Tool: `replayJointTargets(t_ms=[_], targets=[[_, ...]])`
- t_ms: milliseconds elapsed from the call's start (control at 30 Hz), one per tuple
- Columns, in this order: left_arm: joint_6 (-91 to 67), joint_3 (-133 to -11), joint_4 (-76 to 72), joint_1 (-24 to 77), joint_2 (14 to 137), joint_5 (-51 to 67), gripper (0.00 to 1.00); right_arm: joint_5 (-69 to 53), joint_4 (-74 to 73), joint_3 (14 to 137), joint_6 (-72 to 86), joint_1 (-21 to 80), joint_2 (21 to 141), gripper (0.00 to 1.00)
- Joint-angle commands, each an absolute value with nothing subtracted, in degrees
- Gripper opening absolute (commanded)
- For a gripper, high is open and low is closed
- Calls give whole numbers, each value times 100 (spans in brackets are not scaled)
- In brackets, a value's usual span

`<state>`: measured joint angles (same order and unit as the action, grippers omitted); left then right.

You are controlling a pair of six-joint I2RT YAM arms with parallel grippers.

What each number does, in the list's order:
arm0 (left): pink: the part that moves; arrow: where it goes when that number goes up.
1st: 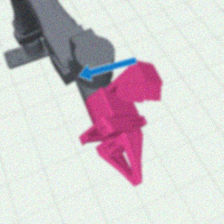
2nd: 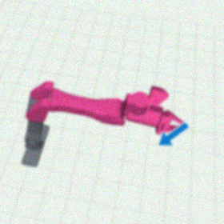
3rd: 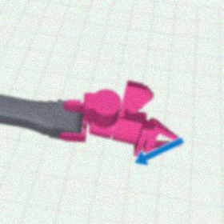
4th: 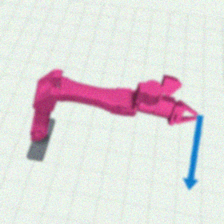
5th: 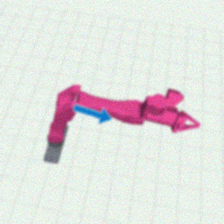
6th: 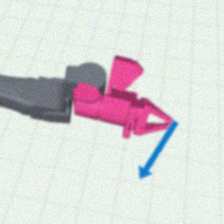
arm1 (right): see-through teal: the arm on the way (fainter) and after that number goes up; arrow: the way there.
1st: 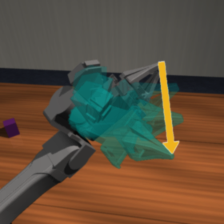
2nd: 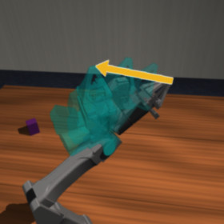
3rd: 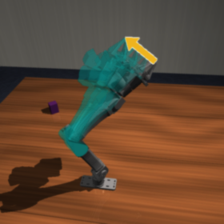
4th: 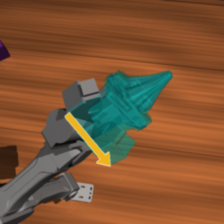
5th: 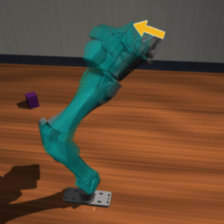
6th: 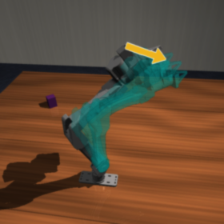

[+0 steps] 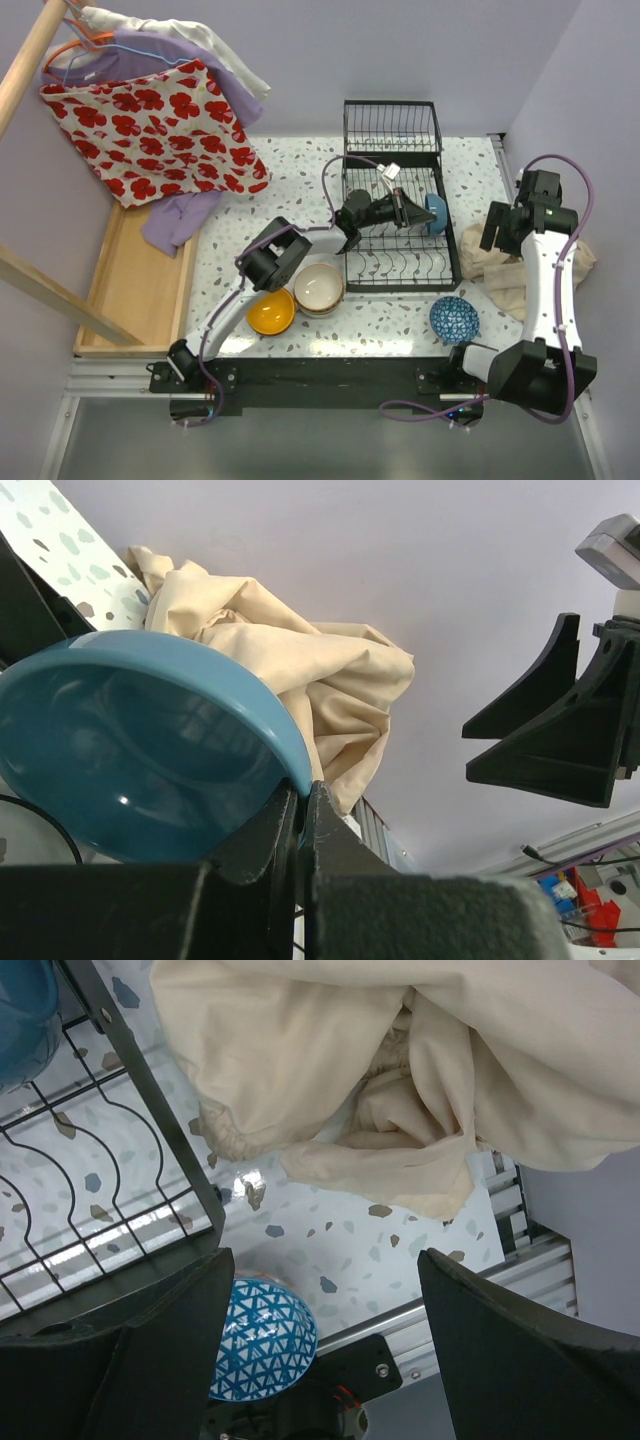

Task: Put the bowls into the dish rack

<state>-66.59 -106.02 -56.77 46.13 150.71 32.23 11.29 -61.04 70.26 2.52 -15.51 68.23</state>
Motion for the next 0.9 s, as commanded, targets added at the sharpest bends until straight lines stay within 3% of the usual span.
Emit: replayJointTargets(t_ms=[0, 200, 400, 533, 867], targets=[[-6574, -10899, -5722, 4562, 15214, 3419, 0, 1274, -5959, 7137, 176, -1582, 6864, 78], [-6759, -10776, -5441, 4474, 15223, 3147, 0, 1274, -5924, 7180, 167, -1582, 6987, 78], [-6346, -10749, -5213, 4430, 14881, 3111, 32, 1274, -5906, 7251, 167, -1573, 7040, 78], [-6109, -10636, -4887, 4395, 14608, 2989, 59, 1275, -5968, 7321, 167, -1573, 7040, 79], [-4800, -9984, -3324, 4184, 13483, 2953, 68, 1248, -6223, 7568, 149, -1582, 6847, 79]])
